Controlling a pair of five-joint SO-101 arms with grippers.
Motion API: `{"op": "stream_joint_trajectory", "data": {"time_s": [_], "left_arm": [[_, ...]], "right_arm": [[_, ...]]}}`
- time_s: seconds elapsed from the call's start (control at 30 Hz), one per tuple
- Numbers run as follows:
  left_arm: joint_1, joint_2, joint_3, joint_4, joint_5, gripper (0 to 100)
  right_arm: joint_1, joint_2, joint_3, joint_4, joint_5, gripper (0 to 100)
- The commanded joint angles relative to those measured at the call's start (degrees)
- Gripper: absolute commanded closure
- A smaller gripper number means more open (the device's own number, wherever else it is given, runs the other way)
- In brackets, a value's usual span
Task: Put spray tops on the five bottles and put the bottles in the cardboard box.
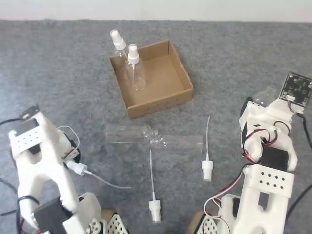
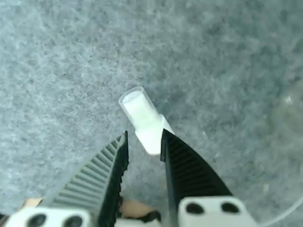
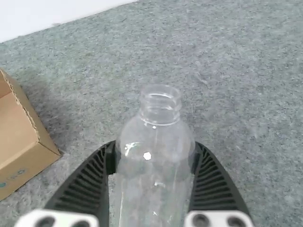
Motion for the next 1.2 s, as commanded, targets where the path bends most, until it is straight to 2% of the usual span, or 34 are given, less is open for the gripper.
{"op": "stream_joint_trajectory", "data": {"time_s": [0.0,0.4,0.57,0.63,0.83,1.07,1.17], "left_arm": [[0.0,0.0,2.1,-3.9,2.6,89],[0.0,0.1,5.5,-6.2,2.6,88],[-0.2,0.1,8.3,-10.2,3.4,72],[-1.5,0.1,9.2,-11.4,5.2,70],[-1.5,0.1,10.2,-13.8,5.2,77],[-1.7,0.0,10.1,-20.3,5.5,99],[-1.6,-0.4,8.9,-20.4,5.5,99]], "right_arm": [[-0.4,-1.1,-0.4,-0.8,0.1,93.3],[-0.4,-1.1,-0.4,-0.8,1.1,93.5],[-0.4,-1.1,-0.4,-0.8,1.1,93.5],[-0.4,-1.1,-0.4,-0.7,1.1,93.5],[-1.0,-1.1,-0.4,-0.7,1.1,93.5],[-1.1,-1.1,-0.4,-0.7,1.1,93.5],[-1.4,-1.1,-0.4,-0.7,1.1,93.5]]}}
